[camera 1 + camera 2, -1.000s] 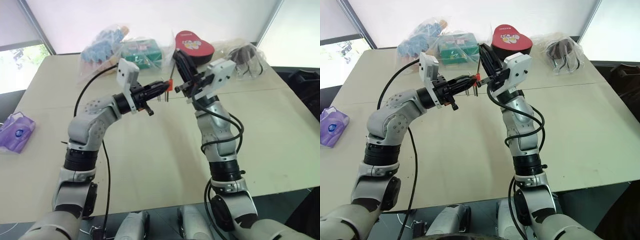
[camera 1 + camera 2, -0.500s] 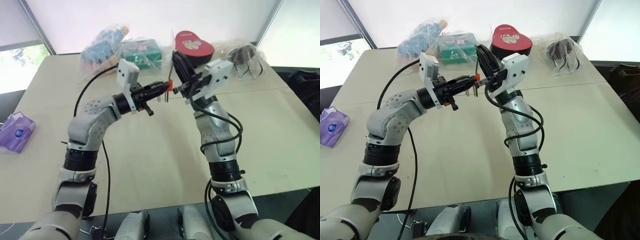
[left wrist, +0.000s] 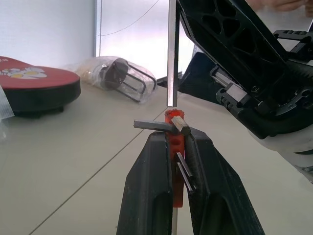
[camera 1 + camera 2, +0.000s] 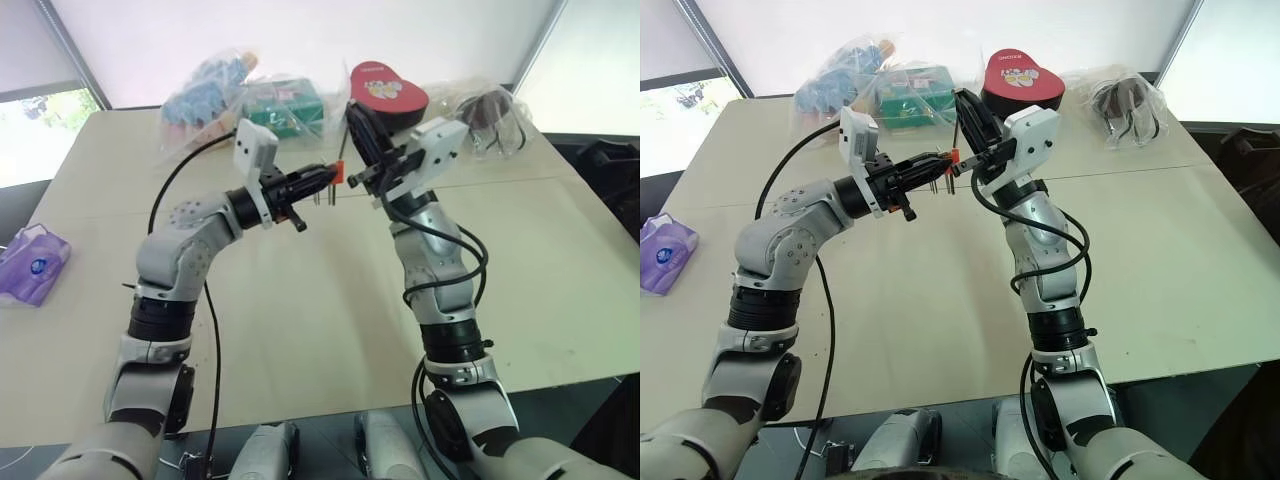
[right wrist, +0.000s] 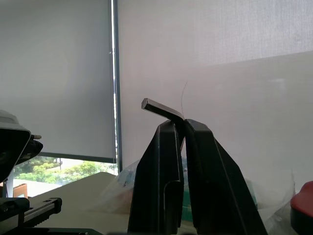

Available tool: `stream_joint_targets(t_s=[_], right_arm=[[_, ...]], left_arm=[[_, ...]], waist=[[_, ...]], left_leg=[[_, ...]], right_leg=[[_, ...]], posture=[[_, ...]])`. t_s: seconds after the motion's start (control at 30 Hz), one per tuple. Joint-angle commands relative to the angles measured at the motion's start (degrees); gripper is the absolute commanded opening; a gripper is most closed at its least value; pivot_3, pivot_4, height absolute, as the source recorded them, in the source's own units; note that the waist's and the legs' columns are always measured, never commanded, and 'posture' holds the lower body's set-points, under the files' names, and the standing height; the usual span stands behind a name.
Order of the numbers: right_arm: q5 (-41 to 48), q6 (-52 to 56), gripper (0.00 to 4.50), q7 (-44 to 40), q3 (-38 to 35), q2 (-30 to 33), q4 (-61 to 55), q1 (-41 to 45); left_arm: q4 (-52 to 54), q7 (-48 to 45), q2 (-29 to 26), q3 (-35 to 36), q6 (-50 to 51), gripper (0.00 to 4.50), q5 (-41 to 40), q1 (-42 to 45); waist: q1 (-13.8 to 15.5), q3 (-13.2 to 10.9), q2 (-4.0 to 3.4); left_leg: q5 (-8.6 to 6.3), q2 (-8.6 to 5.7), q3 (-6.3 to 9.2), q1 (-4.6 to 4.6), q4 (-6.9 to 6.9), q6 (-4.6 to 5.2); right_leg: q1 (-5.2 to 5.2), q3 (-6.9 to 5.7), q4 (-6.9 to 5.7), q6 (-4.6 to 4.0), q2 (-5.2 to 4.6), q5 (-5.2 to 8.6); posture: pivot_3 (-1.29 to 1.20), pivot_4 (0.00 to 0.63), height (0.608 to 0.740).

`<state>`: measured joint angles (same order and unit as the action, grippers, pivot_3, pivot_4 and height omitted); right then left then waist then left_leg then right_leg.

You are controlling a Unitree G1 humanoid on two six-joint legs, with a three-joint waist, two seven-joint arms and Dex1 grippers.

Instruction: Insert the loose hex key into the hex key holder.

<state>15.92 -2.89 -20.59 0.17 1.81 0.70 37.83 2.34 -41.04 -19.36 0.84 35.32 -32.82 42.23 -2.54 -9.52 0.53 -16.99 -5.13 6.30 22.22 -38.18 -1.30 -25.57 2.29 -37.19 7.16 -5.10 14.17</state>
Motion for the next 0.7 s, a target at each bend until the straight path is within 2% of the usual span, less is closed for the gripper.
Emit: stream_joint_targets(t_s=[0.03, 0.7], right_arm=[[0.0, -0.5, 0.03, 0.0, 0.1, 0.3, -2.8, 0.4], [-2.6, -2.0, 0.03, -0.3, 1.2, 1.5, -1.3, -1.1]], left_arm=[[0.9, -0.2, -0.3, 0.9, -1.5, 0.07, 0.3, 1.0], [1.0, -0.4, -0.3, 1.0, -1.6, 0.07, 0.4, 1.5]], waist=[[0.0, 0.0, 0.00], [0.0, 0.0, 0.00]], left_leg=[[0.00, 0.00, 0.00, 0.00, 0.00, 0.00], [0.00, 0.00, 0.00, 0.00, 0.00, 0.00]], right_leg=[[0.00, 0.00, 0.00, 0.00, 0.00, 0.00], [0.00, 0.00, 0.00, 0.00, 0.00, 0.00]], posture=[[0.00, 0.150, 0.740], [0.00, 0.150, 0.740]])
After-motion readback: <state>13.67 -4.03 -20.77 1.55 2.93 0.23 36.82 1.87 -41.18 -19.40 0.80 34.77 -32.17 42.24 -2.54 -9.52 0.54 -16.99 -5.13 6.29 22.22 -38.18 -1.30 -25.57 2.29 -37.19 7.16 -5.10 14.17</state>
